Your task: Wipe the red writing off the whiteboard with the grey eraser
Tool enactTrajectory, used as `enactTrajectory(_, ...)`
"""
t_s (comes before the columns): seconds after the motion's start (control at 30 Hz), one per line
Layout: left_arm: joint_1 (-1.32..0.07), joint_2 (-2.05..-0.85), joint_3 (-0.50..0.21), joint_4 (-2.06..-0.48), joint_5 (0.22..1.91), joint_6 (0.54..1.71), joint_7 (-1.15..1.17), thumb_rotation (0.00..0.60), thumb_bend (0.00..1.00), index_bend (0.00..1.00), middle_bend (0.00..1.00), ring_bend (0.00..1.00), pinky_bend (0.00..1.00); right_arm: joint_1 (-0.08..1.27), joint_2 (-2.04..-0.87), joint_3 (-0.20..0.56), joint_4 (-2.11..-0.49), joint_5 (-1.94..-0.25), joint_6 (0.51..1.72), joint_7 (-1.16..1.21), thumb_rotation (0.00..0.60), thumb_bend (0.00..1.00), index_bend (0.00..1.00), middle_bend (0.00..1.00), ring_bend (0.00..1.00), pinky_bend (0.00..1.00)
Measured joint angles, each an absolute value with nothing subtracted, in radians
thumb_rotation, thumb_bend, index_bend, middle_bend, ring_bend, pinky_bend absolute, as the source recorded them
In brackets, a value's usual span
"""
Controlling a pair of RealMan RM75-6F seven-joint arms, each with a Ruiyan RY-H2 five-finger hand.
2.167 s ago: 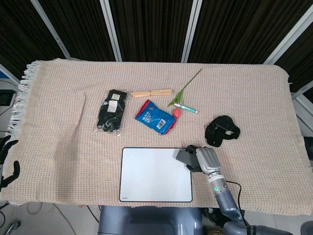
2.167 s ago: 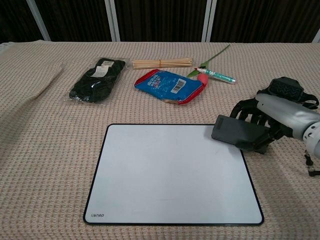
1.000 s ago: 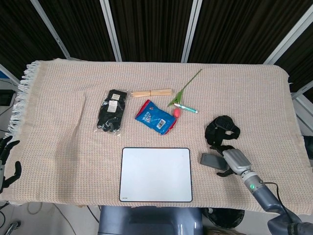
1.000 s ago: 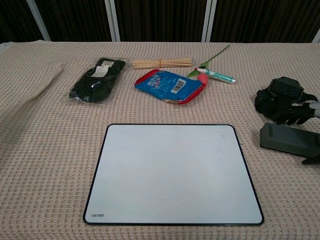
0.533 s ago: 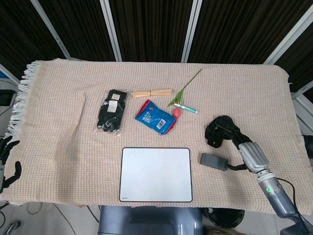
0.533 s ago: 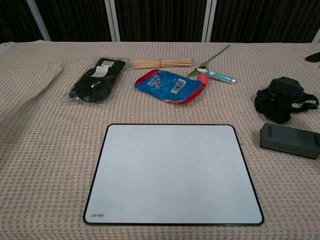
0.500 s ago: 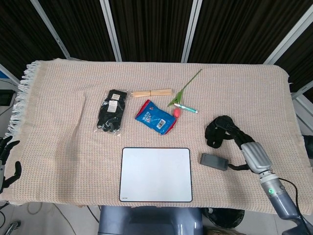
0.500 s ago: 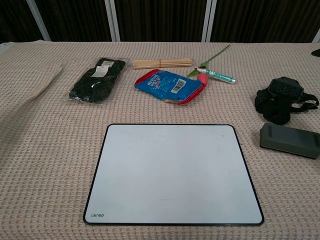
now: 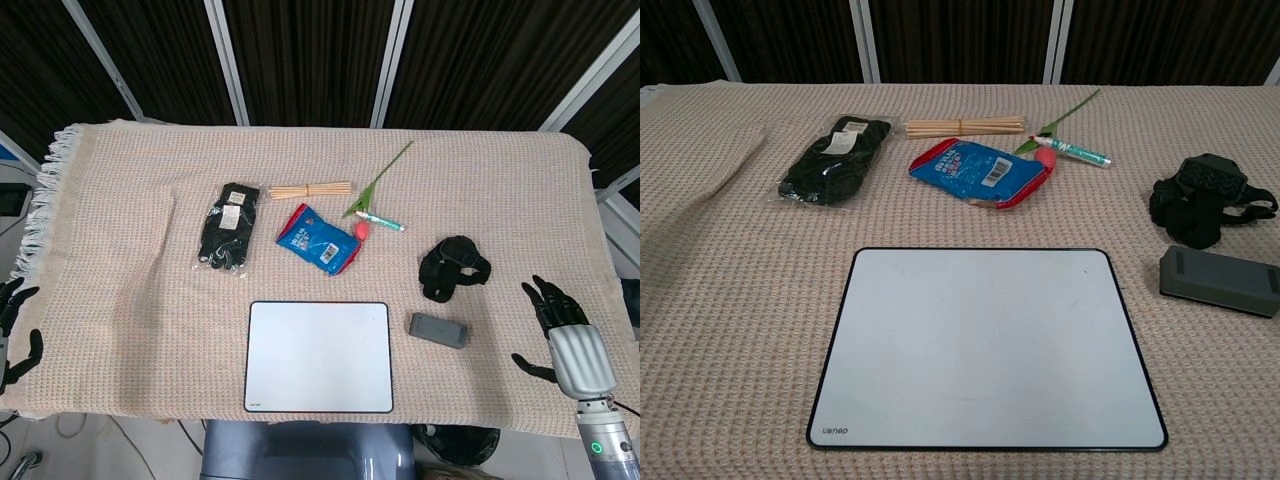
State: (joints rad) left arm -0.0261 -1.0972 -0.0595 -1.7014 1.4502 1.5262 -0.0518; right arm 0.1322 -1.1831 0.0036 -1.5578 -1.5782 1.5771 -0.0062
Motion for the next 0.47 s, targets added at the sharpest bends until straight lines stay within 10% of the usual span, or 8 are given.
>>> enactTrajectory(0.47,-0.025,-1.097,-0.059,-1.701,1.454,1.529,-0.050,0.600,0.56,0.17,0.05,0.03,0.09,0.099,-1.224,0.013,-1.485,-1.562,1.569,-0.040,0.600,0.12,0.00,0.02,0.08,0.16)
